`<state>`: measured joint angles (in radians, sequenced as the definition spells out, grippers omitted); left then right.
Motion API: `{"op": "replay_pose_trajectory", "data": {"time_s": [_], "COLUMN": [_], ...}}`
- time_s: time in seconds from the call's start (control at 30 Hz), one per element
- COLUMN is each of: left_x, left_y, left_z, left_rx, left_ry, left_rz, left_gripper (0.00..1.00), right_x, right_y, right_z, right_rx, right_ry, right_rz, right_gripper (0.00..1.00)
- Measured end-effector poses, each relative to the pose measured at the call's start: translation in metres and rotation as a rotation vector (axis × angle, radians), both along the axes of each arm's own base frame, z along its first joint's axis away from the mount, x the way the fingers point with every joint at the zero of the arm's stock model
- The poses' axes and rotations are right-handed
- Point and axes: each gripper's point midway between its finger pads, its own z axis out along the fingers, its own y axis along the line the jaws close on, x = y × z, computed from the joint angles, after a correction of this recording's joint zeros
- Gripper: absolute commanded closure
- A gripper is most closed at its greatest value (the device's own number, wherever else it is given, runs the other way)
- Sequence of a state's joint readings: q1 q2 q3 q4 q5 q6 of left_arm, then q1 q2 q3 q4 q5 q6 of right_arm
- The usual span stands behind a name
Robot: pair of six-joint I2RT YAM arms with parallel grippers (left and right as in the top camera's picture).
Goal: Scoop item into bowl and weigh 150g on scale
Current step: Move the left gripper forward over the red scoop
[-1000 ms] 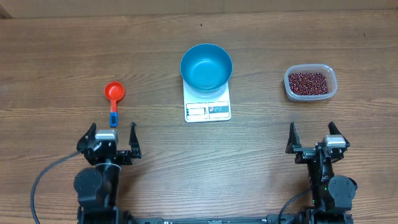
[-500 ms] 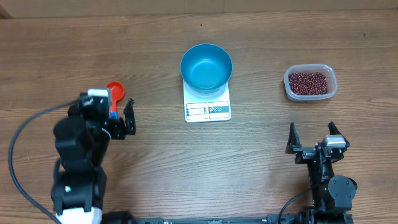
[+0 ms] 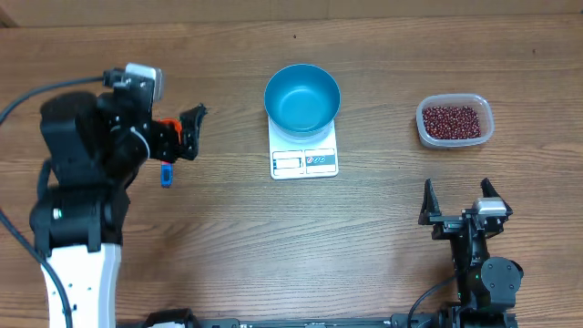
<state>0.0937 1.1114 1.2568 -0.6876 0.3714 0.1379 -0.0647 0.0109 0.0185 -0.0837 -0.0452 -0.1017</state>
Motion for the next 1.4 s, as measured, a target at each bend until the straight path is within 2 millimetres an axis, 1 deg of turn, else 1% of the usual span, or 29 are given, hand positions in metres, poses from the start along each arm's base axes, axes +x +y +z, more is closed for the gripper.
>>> {"op": "replay_pose_trajectory", "data": {"time_s": [0.03,0.13,0.2,0.3,0.4,0.7,0.77,0.9,1.0,1.03,1.07,1.13,1.23,1.3,1.4], "left_x": [0.0,0.003,0.003,0.0,0.0,-0.001,-0.001,0.002,0.007,0.009,0.011,0.017,0.024,0.028,0.032], "left_y": [-0.005,-0.012,-0.016,-0.018,-0.018,-0.017,-0.016,-0.005,0.006,0.009,0.012,0.017,0.022,0.024,0.032], "left_z": [-0.004,-0.006,-0.004,0.002,0.005,-0.002,-0.003,-0.007,-0.016,-0.021,-0.028,-0.04,-0.055,-0.06,-0.067], "left_rx": [-0.021,-0.059,-0.078,-0.086,-0.084,-0.087,-0.08,-0.04,-0.013,-0.005,0.002,0.01,0.016,0.018,0.018], "left_ry": [0.052,0.142,0.177,0.185,0.18,0.212,0.212,0.218,0.246,0.265,0.289,0.329,0.371,0.384,0.402], "left_rz": [-0.026,-0.066,-0.084,-0.093,-0.091,-0.088,-0.079,-0.024,0.032,0.049,0.065,0.089,0.111,0.121,0.154], "left_gripper": [0.0,0.0,0.0,0.0,0.01,0.0,0.0,0.0,0.01,0.05,0.07,0.07,0.03,0.0,0.0], "right_x": [0.0,0.0,0.0,0.0,0.0,0.0,0.0,0.0,0.0,0.0,0.0,0.0,0.0,0.0,0.0], "right_y": [0.0,0.0,0.0,0.0,0.0,0.0,0.0,0.0,0.0,0.0,0.0,0.0,0.0,0.0,0.0], "right_z": [0.0,0.0,0.0,0.0,0.0,0.0,0.0,0.0,0.0,0.0,0.0,0.0,0.0,0.0,0.0], "right_rx": [0.0,0.0,0.0,0.0,0.0,0.0,0.0,0.0,0.0,0.0,0.0,0.0,0.0,0.0,0.001], "right_ry": [0.0,0.0,0.0,-0.001,0.0,0.0,-0.001,0.0,-0.001,-0.001,-0.001,-0.001,-0.001,0.0,-0.001], "right_rz": [0.0,0.0,0.0,0.0,0.0,0.0,0.0,0.0,0.0,0.0,0.0,0.001,0.0,0.0,0.0], "right_gripper": [0.0,0.0,0.0,0.0,0.0,0.0,0.0,0.0,0.0,0.0,0.0,0.0,0.0,0.0,0.0]}}
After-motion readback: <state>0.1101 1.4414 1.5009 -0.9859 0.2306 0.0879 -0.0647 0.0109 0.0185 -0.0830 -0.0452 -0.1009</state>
